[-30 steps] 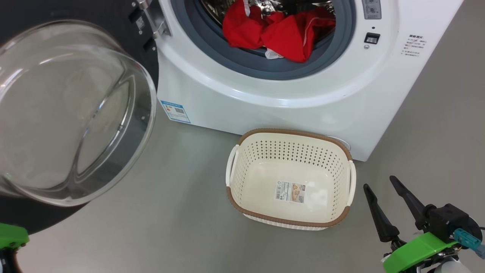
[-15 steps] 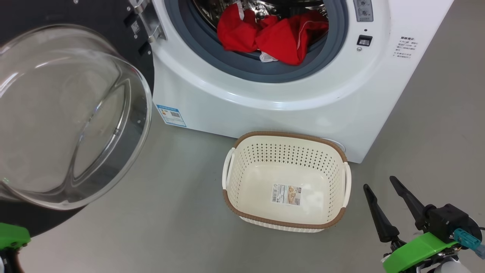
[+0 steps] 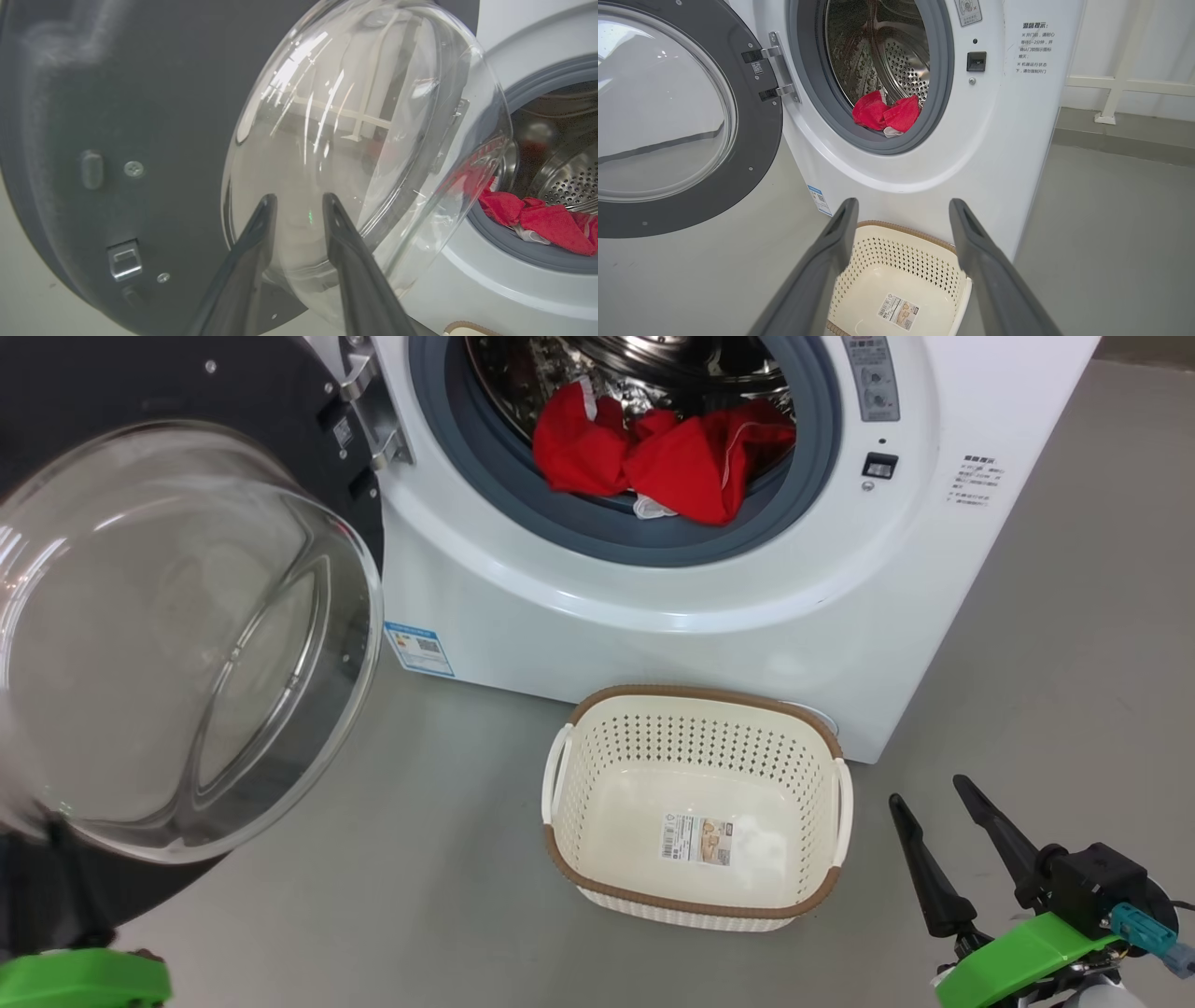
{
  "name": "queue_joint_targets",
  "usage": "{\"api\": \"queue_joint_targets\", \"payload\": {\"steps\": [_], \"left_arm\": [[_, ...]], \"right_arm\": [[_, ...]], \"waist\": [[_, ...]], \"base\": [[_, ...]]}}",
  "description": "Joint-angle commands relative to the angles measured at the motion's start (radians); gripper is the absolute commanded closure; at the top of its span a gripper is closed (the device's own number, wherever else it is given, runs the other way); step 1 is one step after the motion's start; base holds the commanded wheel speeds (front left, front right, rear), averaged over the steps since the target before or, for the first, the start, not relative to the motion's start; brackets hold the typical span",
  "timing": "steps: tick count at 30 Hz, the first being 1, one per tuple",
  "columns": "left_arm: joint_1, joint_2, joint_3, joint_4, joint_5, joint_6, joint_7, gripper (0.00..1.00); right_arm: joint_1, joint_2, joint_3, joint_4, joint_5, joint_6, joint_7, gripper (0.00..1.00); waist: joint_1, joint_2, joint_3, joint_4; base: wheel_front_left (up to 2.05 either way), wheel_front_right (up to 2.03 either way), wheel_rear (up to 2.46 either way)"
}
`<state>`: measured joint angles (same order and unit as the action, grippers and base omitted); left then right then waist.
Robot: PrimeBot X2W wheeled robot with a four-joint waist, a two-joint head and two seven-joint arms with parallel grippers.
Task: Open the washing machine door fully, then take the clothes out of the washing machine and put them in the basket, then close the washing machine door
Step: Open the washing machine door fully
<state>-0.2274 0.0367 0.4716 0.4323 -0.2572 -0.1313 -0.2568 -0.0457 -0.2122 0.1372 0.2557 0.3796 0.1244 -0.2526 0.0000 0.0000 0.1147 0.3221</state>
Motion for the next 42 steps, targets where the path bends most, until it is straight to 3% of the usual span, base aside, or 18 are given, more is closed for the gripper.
{"api": "queue_joint_targets", "payload": {"steps": [1, 2, 13, 23, 42], "left_arm": [[0.015, 0.022, 0.005, -0.038, -0.007, 0.001, -0.005, 0.07], [0.027, 0.020, -0.007, -0.048, -0.012, 0.001, -0.005, 0.00], [0.134, 0.015, -0.175, -0.167, -0.054, 0.001, -0.005, 0.00], [0.178, 0.050, -0.332, -0.244, -0.071, 0.001, -0.005, 0.00], [0.187, 0.076, -0.471, -0.286, -0.146, 0.001, -0.005, 0.00]], "right_arm": [[-0.009, -0.006, 0.012, -0.021, 0.010, 0.006, -0.009, 0.00], [-0.007, -0.005, 0.010, -0.021, 0.011, 0.006, -0.009, 0.00], [0.012, 0.005, -0.018, -0.022, 0.014, 0.006, -0.009, 0.00], [0.027, 0.011, -0.053, -0.022, 0.020, 0.006, -0.009, 0.00], [0.035, 0.026, -0.123, -0.029, 0.023, 0.006, -0.009, 0.00]], "waist": [[0.0000, 0.0000, -0.008, -0.007], [0.0000, 0.0000, -0.012, -0.010], [0.0000, 0.0000, -0.034, -0.063], [0.0000, 0.0000, -0.043, -0.138], [0.0000, 0.0000, -0.024, -0.302]], "base": [[0.00, 0.00, 0.00], [0.00, 0.00, 0.00], [0.00, 0.00, 0.00], [0.00, 0.00, 0.00], [0.00, 0.00, 0.00]]}}
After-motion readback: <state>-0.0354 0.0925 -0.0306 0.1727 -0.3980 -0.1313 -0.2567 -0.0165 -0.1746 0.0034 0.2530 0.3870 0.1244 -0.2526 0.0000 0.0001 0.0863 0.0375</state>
